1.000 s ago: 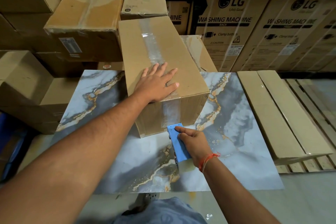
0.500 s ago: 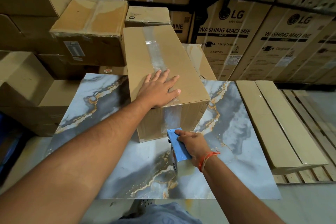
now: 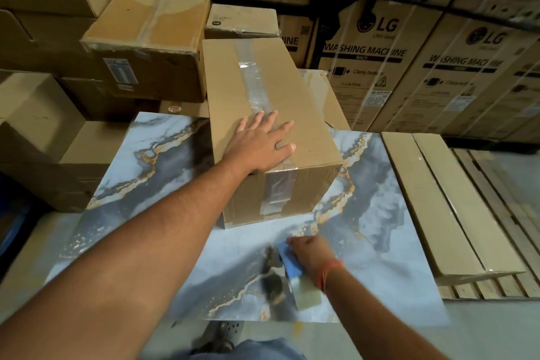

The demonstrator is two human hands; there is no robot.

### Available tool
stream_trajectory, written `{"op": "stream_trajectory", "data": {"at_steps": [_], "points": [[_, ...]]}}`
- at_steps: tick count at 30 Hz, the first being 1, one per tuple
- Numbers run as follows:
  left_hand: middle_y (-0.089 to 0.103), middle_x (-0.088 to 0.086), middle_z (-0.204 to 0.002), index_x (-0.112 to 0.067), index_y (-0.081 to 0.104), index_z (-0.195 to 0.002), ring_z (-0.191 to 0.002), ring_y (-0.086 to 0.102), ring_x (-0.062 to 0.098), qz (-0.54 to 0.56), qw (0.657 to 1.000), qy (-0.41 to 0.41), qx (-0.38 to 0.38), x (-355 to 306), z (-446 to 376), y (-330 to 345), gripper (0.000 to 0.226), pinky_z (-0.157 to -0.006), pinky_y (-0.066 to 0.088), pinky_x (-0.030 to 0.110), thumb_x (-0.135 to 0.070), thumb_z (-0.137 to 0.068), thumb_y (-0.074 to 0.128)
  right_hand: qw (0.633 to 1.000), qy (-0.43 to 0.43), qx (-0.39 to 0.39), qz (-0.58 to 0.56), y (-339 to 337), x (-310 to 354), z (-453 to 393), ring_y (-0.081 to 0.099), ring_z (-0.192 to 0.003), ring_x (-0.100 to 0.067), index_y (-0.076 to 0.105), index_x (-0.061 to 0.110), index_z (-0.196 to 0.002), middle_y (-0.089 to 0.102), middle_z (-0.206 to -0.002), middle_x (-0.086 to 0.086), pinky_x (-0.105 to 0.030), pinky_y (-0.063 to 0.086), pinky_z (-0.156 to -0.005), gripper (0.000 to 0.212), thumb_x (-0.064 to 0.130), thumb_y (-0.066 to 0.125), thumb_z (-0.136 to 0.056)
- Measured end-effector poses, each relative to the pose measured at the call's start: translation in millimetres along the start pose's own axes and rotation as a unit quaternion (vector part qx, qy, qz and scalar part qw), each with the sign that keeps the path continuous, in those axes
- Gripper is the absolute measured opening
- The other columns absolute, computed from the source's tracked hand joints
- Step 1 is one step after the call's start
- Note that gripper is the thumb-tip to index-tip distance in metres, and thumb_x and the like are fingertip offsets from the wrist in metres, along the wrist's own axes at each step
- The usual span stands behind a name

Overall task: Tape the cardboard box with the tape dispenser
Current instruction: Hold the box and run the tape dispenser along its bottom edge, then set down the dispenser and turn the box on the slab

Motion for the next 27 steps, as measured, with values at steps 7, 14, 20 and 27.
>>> {"op": "stream_trajectory", "data": {"at_steps": [7,14,20,27], "points": [[-0.001,-0.003,-0.173,-0.048,0.009,-0.158,-0.158,-0.002,0.025,0.003,1.0,0.004,0.006,-1.2,-1.3,0.2,0.07,-0.125,-0.002,0.053,-0.074,-0.095,0.021,0.994,-0.08,-0.004,-0.078,4.8,-21.1,21.1,0.067,-0.076,-0.019,0.074,0.01,-0.116,0.074,-0.107,-0.009,-0.022,0.056,-0.061,0.025,0.006,0.058,-0.098],[-0.002,-0.003,-0.172,-0.049,0.007,-0.158,-0.158,-0.003,0.026,0.002,1.0,0.007,0.005,-1.6,1.3,-2.5,0.069,-0.126,-0.002,0.054,-0.074,-0.095,0.018,0.986,-0.153,-0.042,-0.054,-14.7,-20.4,32.6,0.07,-0.082,-0.006,0.073,0.026,-0.122,0.075,-0.113,0.003,-0.025,0.059,-0.075,0.029,0.018,0.067,-0.094],[-0.003,-0.003,-0.172,-0.049,0.006,-0.158,-0.158,-0.004,0.025,-0.006,1.0,0.009,0.011,-1.6,1.6,-1.9,0.069,-0.126,-0.001,0.054,-0.074,-0.095,0.018,0.922,-0.257,-0.16,0.243,-25.3,-29.4,51.8,0.069,-0.096,-0.023,0.059,0.039,-0.136,0.077,-0.108,-0.003,-0.033,0.055,-0.083,0.053,0.018,0.068,-0.088],[-0.003,-0.005,-0.172,-0.05,0.006,-0.158,-0.158,-0.003,0.024,-0.014,1.0,0.006,0.013,-0.8,0.7,-0.5,0.069,-0.126,0.0,0.053,-0.074,-0.094,0.017,0.885,-0.194,-0.226,0.358,-46.4,-41.7,42.3,0.064,-0.114,-0.032,0.052,0.032,-0.143,0.07,-0.126,-0.011,-0.038,0.053,-0.091,0.055,0.009,0.054,-0.093]]}}
Point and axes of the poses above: each hand's wrist, its own z-axis away from the middle knuckle, its own y-axis out of the palm, x = y × z, the point moved 7 cm from there along -z, towards the middle knuckle
